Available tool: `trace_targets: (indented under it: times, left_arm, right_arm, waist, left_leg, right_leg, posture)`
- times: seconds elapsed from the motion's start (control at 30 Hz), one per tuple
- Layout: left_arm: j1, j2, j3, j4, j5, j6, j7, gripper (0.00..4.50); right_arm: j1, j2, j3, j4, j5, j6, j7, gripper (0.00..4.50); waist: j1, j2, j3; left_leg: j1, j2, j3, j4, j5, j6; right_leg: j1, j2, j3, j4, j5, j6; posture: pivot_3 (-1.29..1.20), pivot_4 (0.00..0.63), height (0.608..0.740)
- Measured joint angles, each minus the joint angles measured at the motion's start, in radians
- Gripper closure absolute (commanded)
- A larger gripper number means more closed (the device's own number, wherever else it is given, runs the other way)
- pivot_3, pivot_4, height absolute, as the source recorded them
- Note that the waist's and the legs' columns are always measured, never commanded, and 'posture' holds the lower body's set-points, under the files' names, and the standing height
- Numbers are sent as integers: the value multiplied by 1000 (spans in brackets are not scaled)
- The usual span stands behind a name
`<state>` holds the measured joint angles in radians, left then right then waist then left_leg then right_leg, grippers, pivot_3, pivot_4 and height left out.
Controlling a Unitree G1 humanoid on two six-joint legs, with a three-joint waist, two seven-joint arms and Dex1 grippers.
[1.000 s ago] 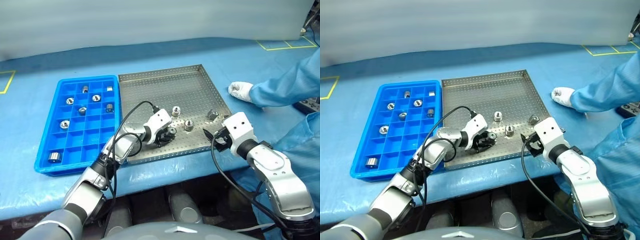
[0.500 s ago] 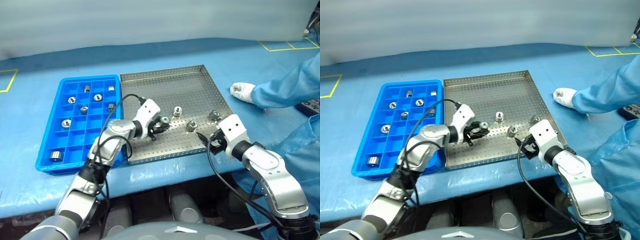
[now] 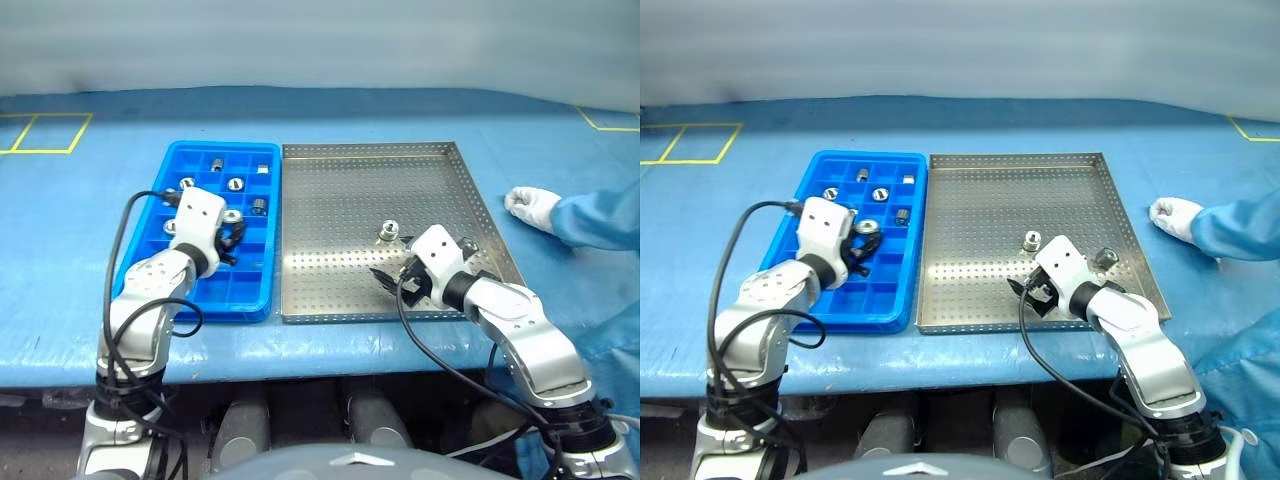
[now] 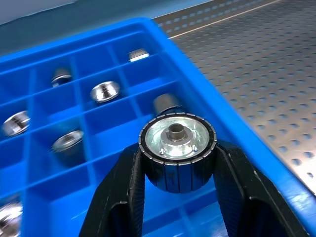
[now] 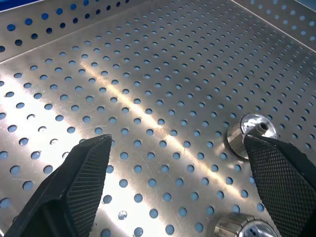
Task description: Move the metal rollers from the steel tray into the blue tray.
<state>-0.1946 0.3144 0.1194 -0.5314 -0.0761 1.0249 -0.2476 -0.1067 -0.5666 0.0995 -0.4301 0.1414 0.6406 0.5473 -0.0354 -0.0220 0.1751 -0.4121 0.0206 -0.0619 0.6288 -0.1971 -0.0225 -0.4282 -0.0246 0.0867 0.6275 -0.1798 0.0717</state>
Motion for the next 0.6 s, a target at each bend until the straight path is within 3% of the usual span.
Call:
trace_targets:
  times: [0.27, 0.6]
  left_arm:
    - [67, -35, 42, -19, 34, 17, 111, 2837]
    - [68, -40, -1, 23, 26, 11, 116, 2837]
  right_arm:
    - [-35, 0, 25, 35, -6, -22, 23, 0]
    - [-35, 0, 34, 41, -18, -25, 28, 0]
  waist:
    - [38, 0, 0]
    - [39, 0, 0]
  left_leg:
    - [0, 0, -1, 1, 0, 0]
    - [0, 0, -1, 1, 0, 0]
  right_leg:
    - [1, -1, -2, 0, 0, 0]
    - [1, -1, -3, 0, 0, 0]
  posture:
    - [153, 150, 740]
    - [131, 150, 740]
